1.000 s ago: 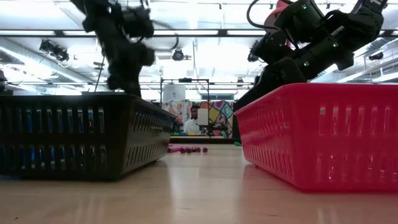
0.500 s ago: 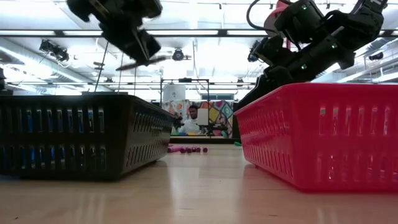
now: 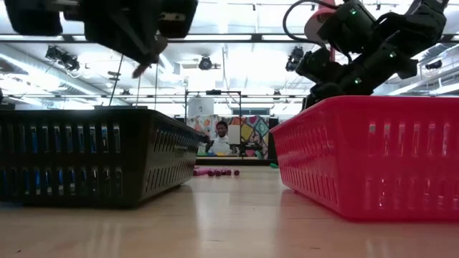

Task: Sort crayons
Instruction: Put the brown crayon into the black basket

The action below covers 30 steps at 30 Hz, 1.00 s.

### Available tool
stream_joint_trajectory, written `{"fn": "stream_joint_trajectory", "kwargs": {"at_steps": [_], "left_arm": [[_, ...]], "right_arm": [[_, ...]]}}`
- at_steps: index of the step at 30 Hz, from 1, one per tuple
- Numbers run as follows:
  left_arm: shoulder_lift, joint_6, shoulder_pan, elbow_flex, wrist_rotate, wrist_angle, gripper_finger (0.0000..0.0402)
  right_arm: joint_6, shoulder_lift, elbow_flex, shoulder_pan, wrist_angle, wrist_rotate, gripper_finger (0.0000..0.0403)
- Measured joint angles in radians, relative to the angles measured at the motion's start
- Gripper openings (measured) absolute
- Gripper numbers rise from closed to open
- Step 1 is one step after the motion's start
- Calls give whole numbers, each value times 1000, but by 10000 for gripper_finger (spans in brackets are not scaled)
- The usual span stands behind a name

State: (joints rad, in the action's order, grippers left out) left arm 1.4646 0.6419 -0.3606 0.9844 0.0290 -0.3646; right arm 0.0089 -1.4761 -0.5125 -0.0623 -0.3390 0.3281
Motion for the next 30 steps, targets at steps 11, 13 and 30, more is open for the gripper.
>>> {"fn": "stream_joint_trajectory", "kwargs": {"at_steps": [11, 13, 30], "left_arm": [[170, 259, -121, -1, -153, 67, 43], [184, 295, -133, -1, -163, 60, 50], [149, 69, -149, 0, -510, 45, 154]], "right_arm": [[25, 0, 0, -45, 2, 27, 144], [25, 0, 0, -48, 1, 36, 144], [18, 0, 0, -48, 9, 49, 144]]}}
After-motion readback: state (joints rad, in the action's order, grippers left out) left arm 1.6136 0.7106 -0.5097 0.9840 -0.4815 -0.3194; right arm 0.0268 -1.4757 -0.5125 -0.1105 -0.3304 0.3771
